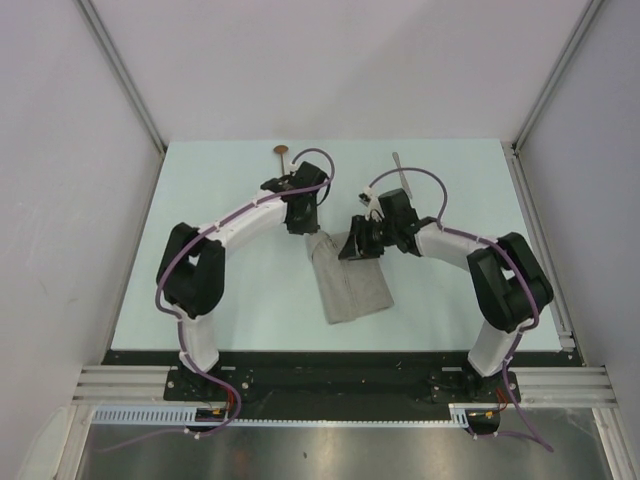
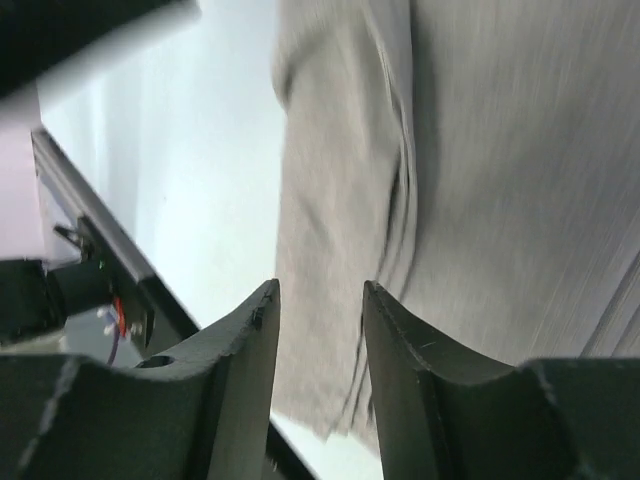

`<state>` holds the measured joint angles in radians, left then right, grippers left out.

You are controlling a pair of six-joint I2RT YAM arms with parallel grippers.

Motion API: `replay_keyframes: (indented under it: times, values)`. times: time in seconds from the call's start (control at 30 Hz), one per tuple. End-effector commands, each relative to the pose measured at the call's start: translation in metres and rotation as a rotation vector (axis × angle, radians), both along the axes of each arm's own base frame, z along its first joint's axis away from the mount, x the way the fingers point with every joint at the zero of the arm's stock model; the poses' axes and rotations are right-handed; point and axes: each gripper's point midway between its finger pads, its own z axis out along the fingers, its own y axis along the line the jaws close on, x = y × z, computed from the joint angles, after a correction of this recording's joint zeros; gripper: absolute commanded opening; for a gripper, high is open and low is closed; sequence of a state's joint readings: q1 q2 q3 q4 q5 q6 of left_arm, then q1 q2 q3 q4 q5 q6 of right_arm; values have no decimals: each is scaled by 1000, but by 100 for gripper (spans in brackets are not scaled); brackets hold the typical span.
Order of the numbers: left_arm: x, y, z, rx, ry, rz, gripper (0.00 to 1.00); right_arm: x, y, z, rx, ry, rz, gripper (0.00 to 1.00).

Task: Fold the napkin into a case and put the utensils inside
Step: Fold the lower triangle-folded napkin at the center of the board, then smooth out the 2/3-rectangle-folded napkin at the center of the board.

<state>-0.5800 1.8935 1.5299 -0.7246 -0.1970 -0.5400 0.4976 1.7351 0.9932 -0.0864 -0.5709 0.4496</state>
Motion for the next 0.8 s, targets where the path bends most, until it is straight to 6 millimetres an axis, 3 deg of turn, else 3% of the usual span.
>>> replay_keyframes:
  times: [0.0,0.2,0.43,0.77]
  values:
    - [0,0,-6,39,-12,-30,33,38,9,-2,-102,-100,-11,43]
    - [0,-11,-13,35,8,-50,36,71,17,-17,-186,-158,-24,38]
    - [-1,-23,-22,55,24,-68,36,78,22,-22,-183,-162,-25,32]
    - [-6,-21,-27,71,25,-51,36,101,25,-35,-181,-174,-84,24]
